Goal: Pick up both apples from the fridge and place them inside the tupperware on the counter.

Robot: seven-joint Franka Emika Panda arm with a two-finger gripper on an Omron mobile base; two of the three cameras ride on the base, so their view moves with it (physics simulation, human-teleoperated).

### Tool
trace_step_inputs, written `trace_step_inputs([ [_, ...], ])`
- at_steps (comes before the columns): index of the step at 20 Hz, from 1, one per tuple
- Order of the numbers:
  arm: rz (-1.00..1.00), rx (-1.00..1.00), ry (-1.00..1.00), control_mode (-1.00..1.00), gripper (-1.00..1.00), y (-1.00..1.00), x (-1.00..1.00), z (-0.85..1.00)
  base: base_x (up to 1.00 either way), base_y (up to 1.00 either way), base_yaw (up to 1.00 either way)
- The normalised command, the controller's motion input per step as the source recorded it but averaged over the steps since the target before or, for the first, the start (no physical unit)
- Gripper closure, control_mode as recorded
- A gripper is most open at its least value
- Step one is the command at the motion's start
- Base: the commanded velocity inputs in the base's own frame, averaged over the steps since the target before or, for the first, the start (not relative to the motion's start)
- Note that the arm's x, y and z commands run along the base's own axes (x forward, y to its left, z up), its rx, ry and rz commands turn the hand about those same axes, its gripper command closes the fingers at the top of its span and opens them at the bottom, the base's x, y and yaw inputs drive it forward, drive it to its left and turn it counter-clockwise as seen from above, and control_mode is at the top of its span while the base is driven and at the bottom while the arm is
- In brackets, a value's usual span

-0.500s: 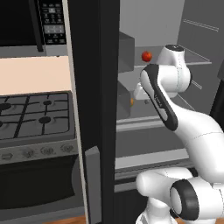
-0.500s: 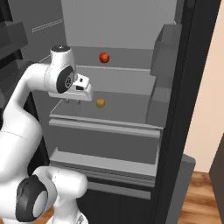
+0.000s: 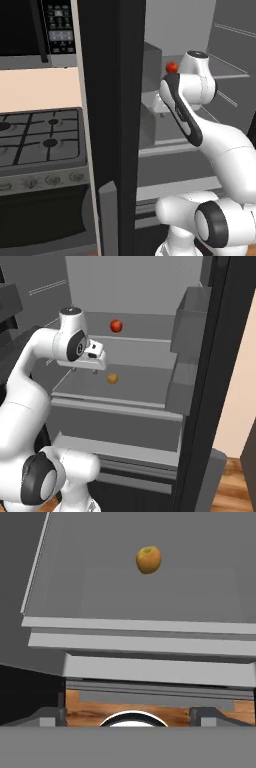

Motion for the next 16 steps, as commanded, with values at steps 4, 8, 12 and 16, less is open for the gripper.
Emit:
trace_step_inputs([
  [4,0.00,0.00,0.00,1.00,-1.00,0.00,0.00,0.00,0.45,-0.10,0.00],
  [8,0.00,0.00,0.00,1.00,-1.00,0.00,0.00,0.00,0.39,-0.13,0.00],
  [12,0.00,0.00,0.00,1.00,-1.00,0.00,0.00,0.00,0.35,-0.12,0.00],
  [16,0.00,0.03,0.00,-1.00,-1.00,-0.14,0.22,0.00,0.07,-0.03,0.00],
])
